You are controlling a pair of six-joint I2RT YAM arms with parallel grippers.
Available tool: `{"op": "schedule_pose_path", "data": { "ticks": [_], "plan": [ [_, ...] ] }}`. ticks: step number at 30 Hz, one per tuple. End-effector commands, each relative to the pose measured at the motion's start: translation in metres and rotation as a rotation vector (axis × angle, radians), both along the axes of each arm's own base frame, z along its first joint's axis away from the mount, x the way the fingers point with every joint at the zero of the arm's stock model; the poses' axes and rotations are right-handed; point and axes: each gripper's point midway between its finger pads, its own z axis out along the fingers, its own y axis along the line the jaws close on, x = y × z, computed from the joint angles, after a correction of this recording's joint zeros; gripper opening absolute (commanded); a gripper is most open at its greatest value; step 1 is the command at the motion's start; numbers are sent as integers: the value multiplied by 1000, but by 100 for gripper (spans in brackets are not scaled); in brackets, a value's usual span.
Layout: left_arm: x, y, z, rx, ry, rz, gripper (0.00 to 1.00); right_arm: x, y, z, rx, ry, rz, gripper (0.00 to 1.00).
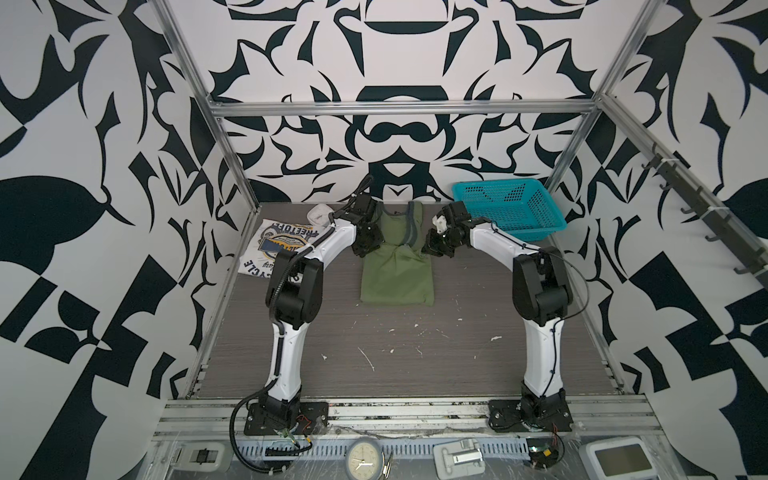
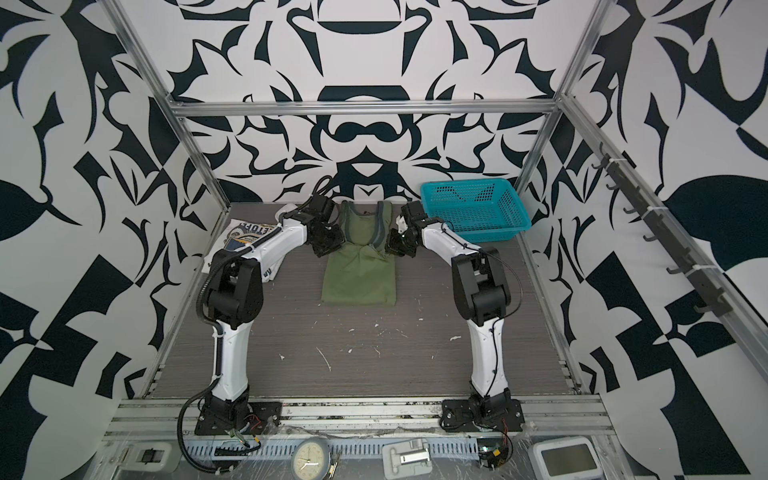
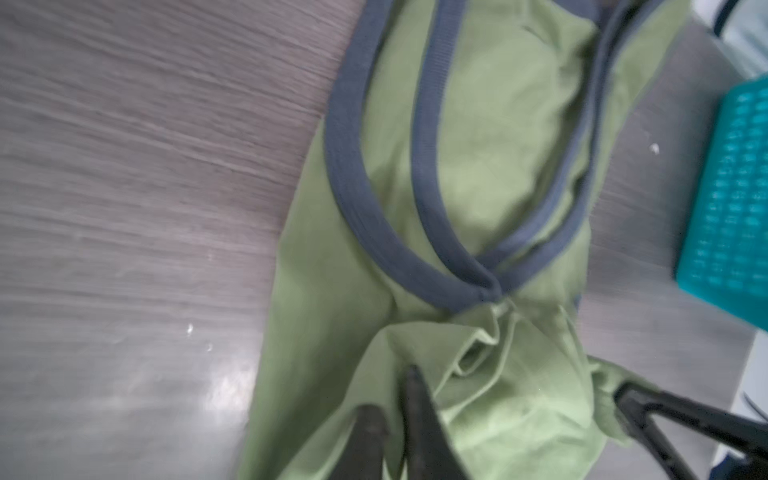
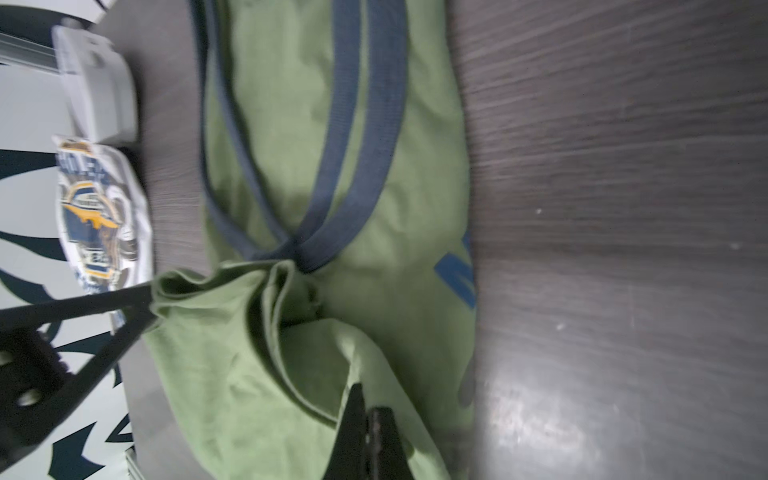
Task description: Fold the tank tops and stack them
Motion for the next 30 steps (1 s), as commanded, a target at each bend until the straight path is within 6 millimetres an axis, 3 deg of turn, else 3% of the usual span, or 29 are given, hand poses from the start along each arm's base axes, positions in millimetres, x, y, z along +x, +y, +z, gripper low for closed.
{"op": "schedule_pose_path", "data": {
  "ticks": [1,4,8,12,15,19,21,25,30],
  "plan": [
    [7,2,-10,6,21,-4,31,14,6,26,19,-69,32,22],
    [13,7,-10,14,18,-3,46,20,-5,24,-22,-73,22,43],
    [8,18,14,47,-6,-18,68,8,-20,39,-108,-81,33,63],
    [-30,35,44,53,-36,-19,84,-29,-36,48,-132,-74,35,72],
    [-75,49,46,35,-37,-5,84,-68,-46,42,-113,-53,16,72],
    [-133,63,20,-18,4,23,82,-116,-44,24,-8,-35,12,64],
    [-150,62,11,-61,17,25,78,-134,-40,15,20,-33,25,60],
    [-165,54,-11,-137,43,33,74,-158,-33,-12,21,-22,47,54],
    [-164,45,-32,-197,59,50,70,-165,-24,-37,71,7,52,48]
  ]
}}
